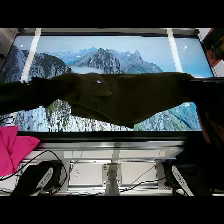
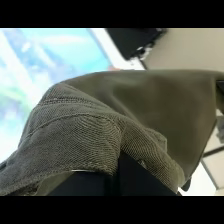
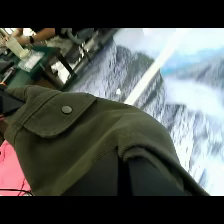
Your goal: Fold the clothes and pants, and hang the long-sleeved shirts on hangers.
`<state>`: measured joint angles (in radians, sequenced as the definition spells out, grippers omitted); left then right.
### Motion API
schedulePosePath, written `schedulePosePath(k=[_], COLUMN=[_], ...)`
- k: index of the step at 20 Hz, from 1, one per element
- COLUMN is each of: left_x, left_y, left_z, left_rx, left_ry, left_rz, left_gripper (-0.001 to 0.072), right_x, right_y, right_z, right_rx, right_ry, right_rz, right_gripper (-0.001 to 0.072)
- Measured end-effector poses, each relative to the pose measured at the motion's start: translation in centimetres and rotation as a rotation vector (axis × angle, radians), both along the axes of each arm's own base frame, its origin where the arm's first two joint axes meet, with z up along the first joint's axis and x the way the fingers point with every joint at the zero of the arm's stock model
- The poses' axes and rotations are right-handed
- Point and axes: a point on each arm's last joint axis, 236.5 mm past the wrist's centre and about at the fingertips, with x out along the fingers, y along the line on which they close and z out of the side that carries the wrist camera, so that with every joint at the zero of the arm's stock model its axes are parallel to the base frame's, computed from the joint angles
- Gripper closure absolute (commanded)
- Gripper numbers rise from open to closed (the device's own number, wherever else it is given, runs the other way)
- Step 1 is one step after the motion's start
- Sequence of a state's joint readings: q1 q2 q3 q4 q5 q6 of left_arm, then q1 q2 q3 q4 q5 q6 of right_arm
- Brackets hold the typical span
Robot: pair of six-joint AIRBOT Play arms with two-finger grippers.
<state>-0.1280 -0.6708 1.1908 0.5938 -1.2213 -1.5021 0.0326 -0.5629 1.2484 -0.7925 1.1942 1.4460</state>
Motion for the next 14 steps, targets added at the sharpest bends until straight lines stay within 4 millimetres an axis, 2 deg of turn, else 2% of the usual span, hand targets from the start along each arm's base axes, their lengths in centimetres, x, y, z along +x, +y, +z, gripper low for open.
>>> schedulePosePath(k=[3, 7, 10, 12, 14], left_x=[3.1, 10.7, 16.4, 19.4, 21.7], left_y=[-0.4, 0.7, 1.9, 2.7, 3.5], left_z=[-4.7, -10.4, -14.6, -17.5, -20.1], left_rx=[0.006, -0.043, -0.094, -0.131, -0.161], left_ry=[0.103, 0.168, 0.222, 0.271, 0.314], left_rz=[0.079, 0.300, 0.464, 0.562, 0.647], left_gripper=[0.0668, 0.0668, 0.0667, 0.0667, 0.0667], right_x=[3.9, 12.5, 18.7, 21.7, 23.8], right_y=[-0.4, -2.5, -3.9, -4.3, -4.2], right_z=[-4.3, -9.8, -15.3, -19.5, -23.2], right_rx=[0.026, 0.093, 0.136, 0.159, 0.180], right_ry=[0.113, 0.193, 0.281, 0.353, 0.415], right_rz=[-0.046, -0.210, -0.323, -0.375, -0.415], right_gripper=[0.0694, 0.0694, 0.0694, 0.0694, 0.0694])
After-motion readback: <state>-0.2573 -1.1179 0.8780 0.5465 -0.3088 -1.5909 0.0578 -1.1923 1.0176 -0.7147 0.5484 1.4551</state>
